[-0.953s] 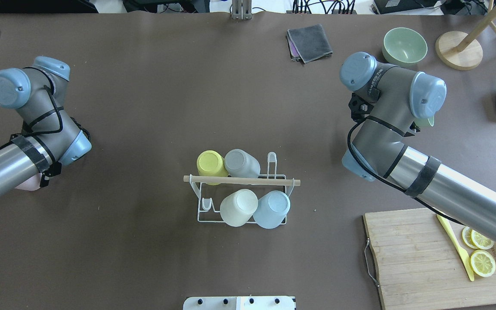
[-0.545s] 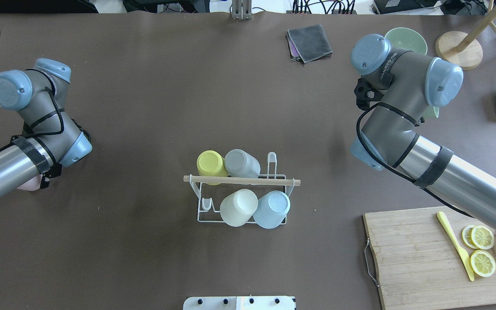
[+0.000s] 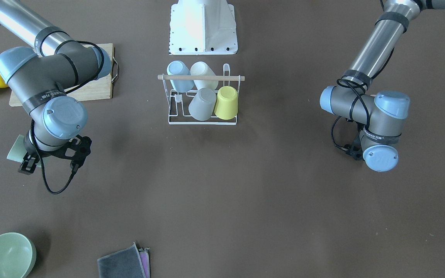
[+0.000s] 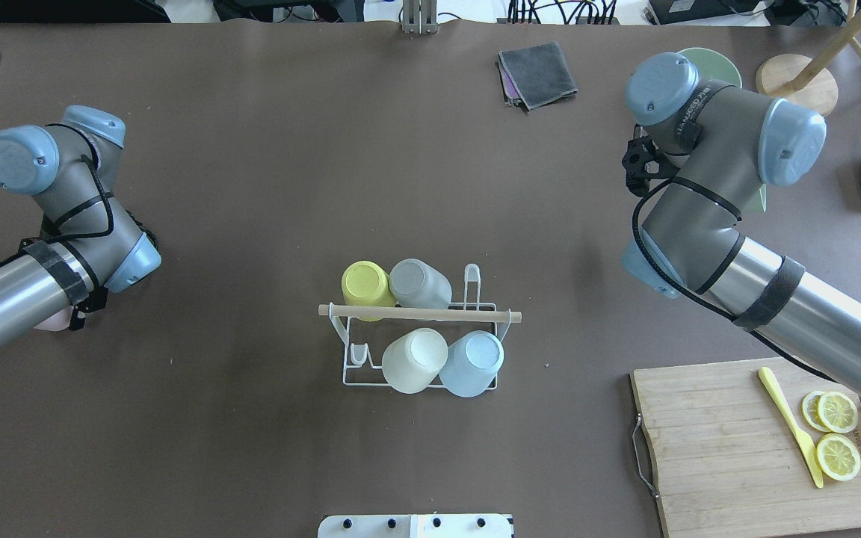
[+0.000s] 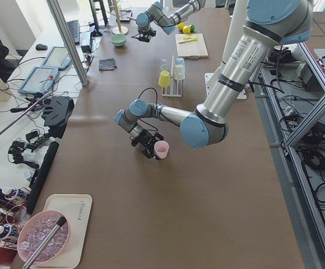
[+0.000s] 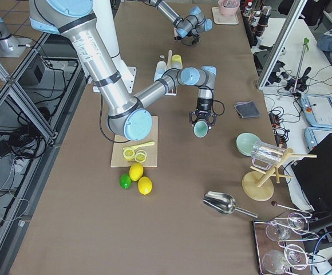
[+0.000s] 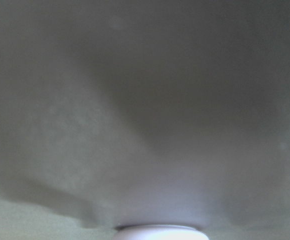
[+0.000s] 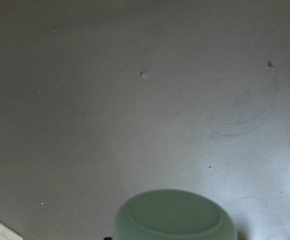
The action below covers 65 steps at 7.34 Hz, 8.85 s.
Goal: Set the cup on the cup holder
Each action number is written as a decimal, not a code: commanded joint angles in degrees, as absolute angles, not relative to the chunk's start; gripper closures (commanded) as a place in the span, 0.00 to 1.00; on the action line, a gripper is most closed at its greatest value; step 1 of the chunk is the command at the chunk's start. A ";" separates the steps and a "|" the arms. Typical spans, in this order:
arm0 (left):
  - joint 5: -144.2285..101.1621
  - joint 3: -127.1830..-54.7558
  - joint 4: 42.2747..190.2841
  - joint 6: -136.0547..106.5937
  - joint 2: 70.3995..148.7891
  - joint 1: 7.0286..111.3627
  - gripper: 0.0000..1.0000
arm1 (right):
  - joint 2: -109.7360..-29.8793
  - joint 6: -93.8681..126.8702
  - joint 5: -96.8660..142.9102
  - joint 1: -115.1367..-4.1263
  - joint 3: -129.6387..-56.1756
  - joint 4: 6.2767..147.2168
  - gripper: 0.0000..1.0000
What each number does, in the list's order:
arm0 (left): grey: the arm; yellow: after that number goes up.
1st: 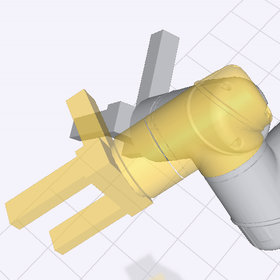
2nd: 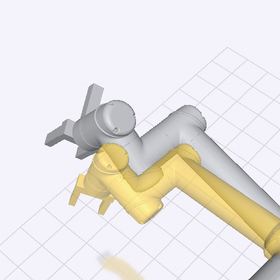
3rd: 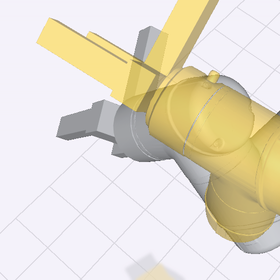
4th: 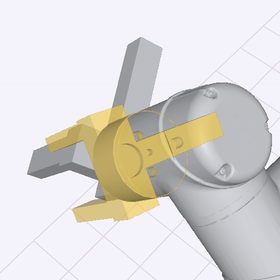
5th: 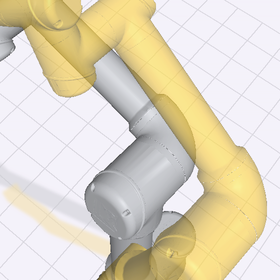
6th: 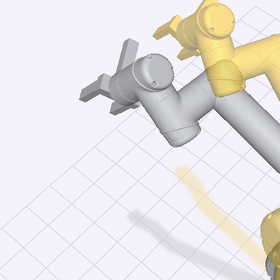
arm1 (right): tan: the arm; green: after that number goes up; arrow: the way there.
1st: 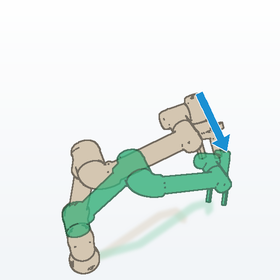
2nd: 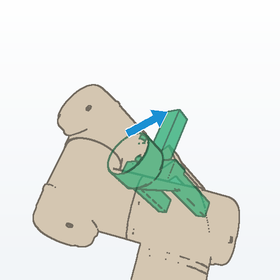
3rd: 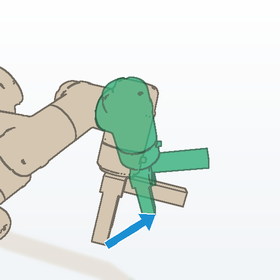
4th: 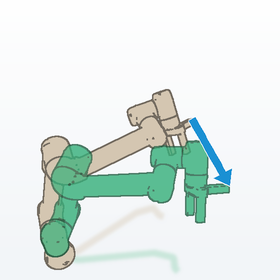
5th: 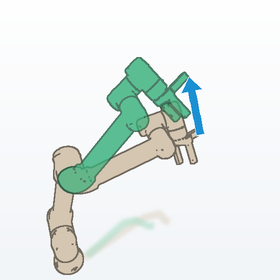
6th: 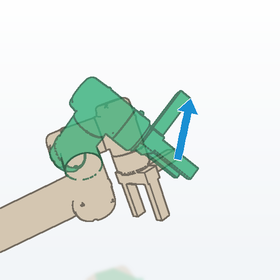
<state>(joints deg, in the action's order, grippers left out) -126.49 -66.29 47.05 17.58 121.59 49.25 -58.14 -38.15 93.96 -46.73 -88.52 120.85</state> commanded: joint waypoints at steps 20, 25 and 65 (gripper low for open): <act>-119.97 -95.53 40.93 15.59 120.15 64.51 1.00 | -71.37 4.42 124.98 -50.37 -104.94 48.41 1.00; -118.38 -96.32 84.47 3.89 108.74 64.42 1.00 | -70.58 32.23 109.46 -41.60 -97.74 15.15 1.00; -62.40 -97.03 184.75 -9.85 110.57 8.96 1.00 | -67.77 35.24 96.45 -30.03 -100.32 24.17 0.00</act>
<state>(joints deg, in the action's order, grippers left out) -62.57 -97.09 184.82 -10.65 110.55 8.88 -67.83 35.30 91.19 -26.83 -95.06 15.05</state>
